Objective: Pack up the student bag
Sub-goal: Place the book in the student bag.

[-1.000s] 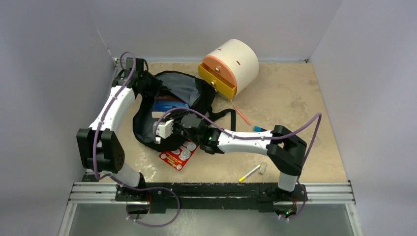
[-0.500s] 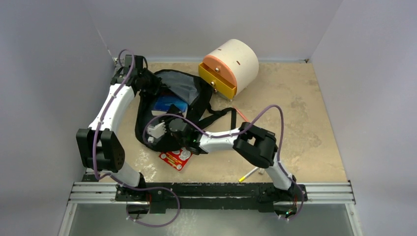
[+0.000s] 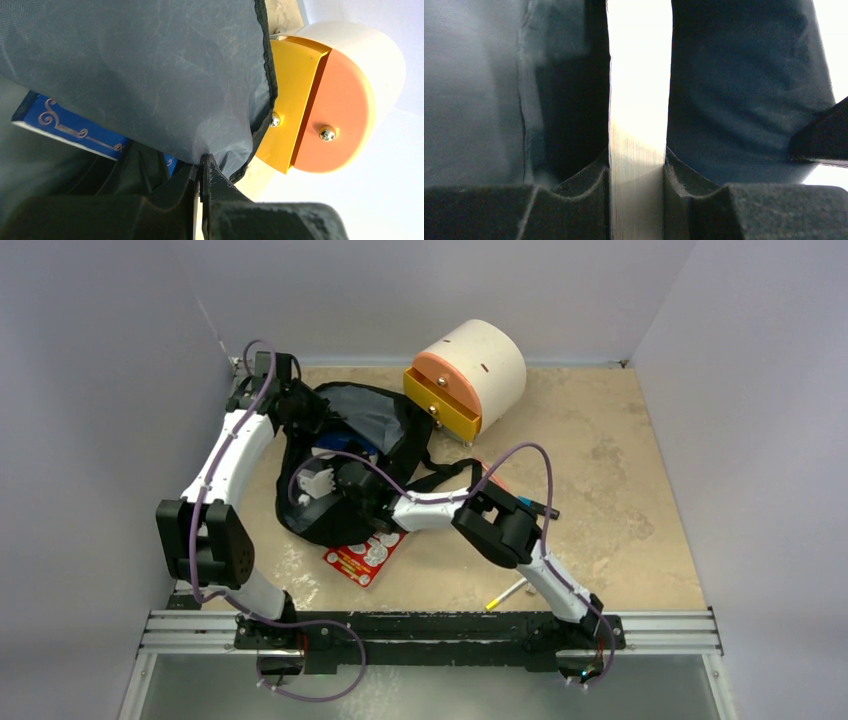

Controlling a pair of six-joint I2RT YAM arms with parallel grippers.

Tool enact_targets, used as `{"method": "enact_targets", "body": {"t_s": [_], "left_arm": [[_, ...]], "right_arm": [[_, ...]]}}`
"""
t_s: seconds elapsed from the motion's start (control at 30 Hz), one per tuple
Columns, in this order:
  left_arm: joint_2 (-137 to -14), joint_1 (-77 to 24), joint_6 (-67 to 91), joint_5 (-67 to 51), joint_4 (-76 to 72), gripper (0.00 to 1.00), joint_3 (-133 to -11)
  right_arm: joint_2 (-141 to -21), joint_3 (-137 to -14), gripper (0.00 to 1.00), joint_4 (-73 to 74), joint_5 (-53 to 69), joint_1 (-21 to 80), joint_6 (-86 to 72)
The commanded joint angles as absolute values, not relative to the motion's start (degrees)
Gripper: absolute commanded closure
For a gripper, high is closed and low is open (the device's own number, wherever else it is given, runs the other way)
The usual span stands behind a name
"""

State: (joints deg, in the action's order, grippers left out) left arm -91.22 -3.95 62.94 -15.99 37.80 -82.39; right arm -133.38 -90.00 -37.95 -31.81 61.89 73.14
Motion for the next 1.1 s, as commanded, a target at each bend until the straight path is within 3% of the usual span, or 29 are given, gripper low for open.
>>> {"method": "enact_targets", "body": {"t_s": [0.0, 0.1, 0.23, 0.43, 0.73, 0.93, 1.07], "left_arm": [[-90.3, -4.0, 61.1, -18.0, 33.3, 1.0, -83.4], [-90.8, -3.9, 60.6, -17.7, 32.8, 1.0, -83.3], [-92.2, -3.6, 60.1, -17.9, 32.0, 1.0, -83.4], [-94.6, -3.5, 59.6, -18.5, 30.5, 1.0, -83.9], [-96.3, -3.5, 59.3, -19.1, 28.7, 1.0, -82.9], [-95.6, -3.5, 57.7, -18.6, 27.6, 1.0, -82.4], [-95.3, -3.2, 54.2, -16.2, 25.3, 1.0, -82.9]], "right_arm": [[-128.8, -96.5, 0.65, -40.0, -30.6, 60.1, 65.7], [-126.0, -94.2, 0.43, -41.5, -29.7, 60.2, 62.0], [-120.0, -90.0, 0.33, -41.6, -26.8, 61.2, 57.0], [-109.3, -78.7, 0.3, -47.8, -26.1, 63.9, 52.8], [-95.0, -69.1, 0.25, -45.1, -21.0, 65.4, 38.2], [-89.4, -64.4, 0.28, -42.1, -20.8, 65.4, 29.1], [-84.8, -62.7, 0.29, -34.7, -22.8, 65.3, 14.7]]}}
